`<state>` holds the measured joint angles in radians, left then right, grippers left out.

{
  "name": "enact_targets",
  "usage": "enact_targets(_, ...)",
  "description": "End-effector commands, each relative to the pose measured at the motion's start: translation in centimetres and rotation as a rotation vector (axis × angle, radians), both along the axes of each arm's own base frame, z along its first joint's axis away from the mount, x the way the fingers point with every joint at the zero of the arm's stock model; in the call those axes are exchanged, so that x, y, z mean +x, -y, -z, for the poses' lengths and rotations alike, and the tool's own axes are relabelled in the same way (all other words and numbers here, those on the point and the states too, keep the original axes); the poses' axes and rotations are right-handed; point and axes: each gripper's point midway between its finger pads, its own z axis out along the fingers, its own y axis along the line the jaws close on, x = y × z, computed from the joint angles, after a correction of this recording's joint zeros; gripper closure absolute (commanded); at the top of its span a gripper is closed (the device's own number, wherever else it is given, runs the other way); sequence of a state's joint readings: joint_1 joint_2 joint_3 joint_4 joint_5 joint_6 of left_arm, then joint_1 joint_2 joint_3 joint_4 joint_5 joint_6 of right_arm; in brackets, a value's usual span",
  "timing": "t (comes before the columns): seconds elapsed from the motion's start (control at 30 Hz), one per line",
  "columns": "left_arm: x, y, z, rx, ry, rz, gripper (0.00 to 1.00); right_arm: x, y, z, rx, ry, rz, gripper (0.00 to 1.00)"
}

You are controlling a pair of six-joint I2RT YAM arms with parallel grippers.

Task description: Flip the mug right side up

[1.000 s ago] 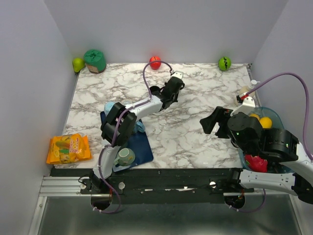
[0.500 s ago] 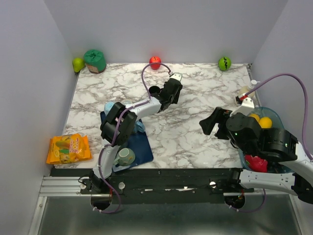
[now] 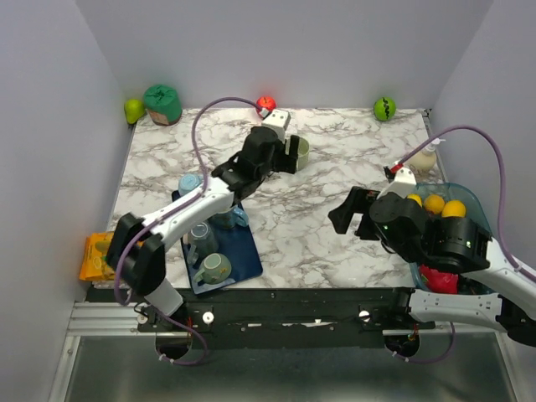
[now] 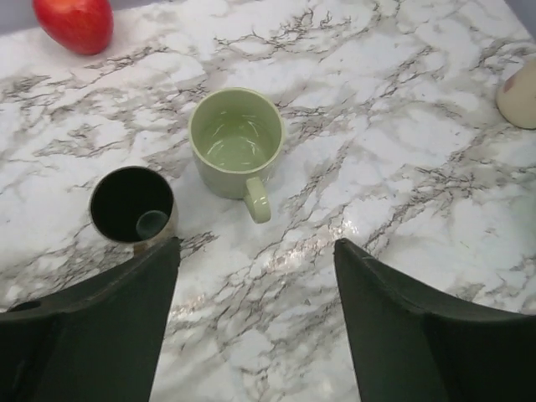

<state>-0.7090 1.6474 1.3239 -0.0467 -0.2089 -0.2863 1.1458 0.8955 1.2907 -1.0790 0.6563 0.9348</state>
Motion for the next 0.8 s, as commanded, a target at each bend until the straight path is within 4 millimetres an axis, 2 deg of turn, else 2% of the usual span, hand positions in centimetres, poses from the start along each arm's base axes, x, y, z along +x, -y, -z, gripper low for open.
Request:
enact_targets(0.0, -6.0, -4.4, -0.4, 0.069, -0.086, 0.025, 0.1, 0.4, -2.7, 0.7, 0.005, -0.004, -0.061, 0.01)
enact_targets(0.03, -6.9, -5.6, -0.1, 0.088, -0.103, 0.006, 0.01, 0.4, -3.0, 0.8, 0.003, -0.007, -0.069, 0.01)
enact_targets(0.07, -8.3, -7.0, -1.4, 0.067, -0.093, -0.013, 0.01, 0.5, -3.5, 1.2, -0.01, -0.014, -0.075, 0.0)
enact_targets(0.1, -10.0, -8.8, 0.6, 0.118, -0.15, -0.024, 0.01, 0.6, -4.1, 1.2, -0.005, -0.011, -0.087, 0.0)
enact_targets(0.13, -10.9, -10.0, 0.8, 0.133, -0.158, -0.043, 0.01, 0.6, -4.5, 1.3, -0.009, -0.012, -0.103, 0.0)
enact_targets(0.17, -12.3, -11.2, -0.5, 0.091, -0.147, -0.067, 0.01, 0.7, -5.0, 1.5, -0.013, -0.017, -0.116, 0.0)
enact_targets(0.2, -13.9, -12.9, 1.0, 0.126, -0.198, -0.094, 0.01, 0.9, -5.7, 1.7, -0.015, -0.016, -0.126, 0.0)
enact_targets(0.23, -14.8, -13.9, 1.1, 0.126, -0.211, -0.111, 0.01, 0.9, -6.2, 1.9, -0.025, -0.022, -0.146, 0.0)
enact_targets(0.27, -15.9, -14.9, 0.2, 0.082, -0.203, -0.141, 0.01, 0.9, -6.7, 2.1, -0.027, -0.026, -0.156, 0.0)
enact_targets(0.3, -17.2, -16.4, 1.3, 0.11, -0.251, -0.172, 0.01, 1.1, -7.4, 2.6, -0.043, -0.039, -0.165, 0.0)
enact_targets(0.37, -18.9, -17.5, 1.1, 0.065, -0.277, -0.205, 0.01, 1.2, -8.1, 2.7, -0.047, -0.047, -0.177, 0.0)
enact_targets(0.4, -20.0, -18.5, 2.0, 0.087, -0.321, -0.223, 0.01, 1.3, -8.5, 2.9, -0.049, -0.053, -0.181, 0.0)
enact_targets(0.47, -21.5, -18.9, 2.6, 0.049, -0.392, -0.253, 0.01, 1.5, -9.4, 3.3, -0.061, -0.07, -0.192, 0.0)
enact_targets(0.6, -24.9, -20.2, 5.5, 0.128, -0.602, -0.293, 0.01, 1.6, -10.4, 3.9, -0.075, -0.091, -0.207, 0.0)
enact_targets(0.77, -26.4, -20.9, 7.9, 0.182, -0.694, -0.313, 0.01, 1.6, -10.9, 4.4, -0.074, -0.11, -0.211, 0.0)
